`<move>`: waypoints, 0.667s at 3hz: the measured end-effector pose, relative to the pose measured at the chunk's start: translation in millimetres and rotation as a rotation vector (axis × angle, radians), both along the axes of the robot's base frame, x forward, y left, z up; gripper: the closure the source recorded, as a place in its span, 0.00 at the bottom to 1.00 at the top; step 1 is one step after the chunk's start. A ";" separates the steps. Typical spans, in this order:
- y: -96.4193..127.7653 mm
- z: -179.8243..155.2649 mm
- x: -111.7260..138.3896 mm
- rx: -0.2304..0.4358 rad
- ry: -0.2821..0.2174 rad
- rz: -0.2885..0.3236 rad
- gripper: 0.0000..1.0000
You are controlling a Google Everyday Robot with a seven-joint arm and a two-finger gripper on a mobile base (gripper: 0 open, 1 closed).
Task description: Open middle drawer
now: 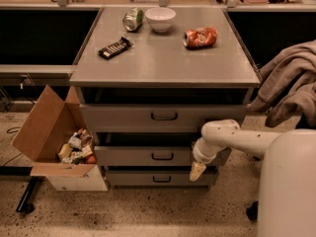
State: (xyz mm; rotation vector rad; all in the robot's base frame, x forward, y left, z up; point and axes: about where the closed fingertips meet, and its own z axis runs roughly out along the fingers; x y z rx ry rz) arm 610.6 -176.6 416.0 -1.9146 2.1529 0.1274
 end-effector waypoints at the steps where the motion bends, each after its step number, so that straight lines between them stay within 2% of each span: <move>1: -0.4 -12.7 -8.8 0.007 0.028 0.005 0.41; 2: -0.7 -6.5 -7.2 0.007 0.022 0.004 0.64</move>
Offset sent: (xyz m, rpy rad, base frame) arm -0.0471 -0.0077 0.0112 0.0051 -0.0350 0.0245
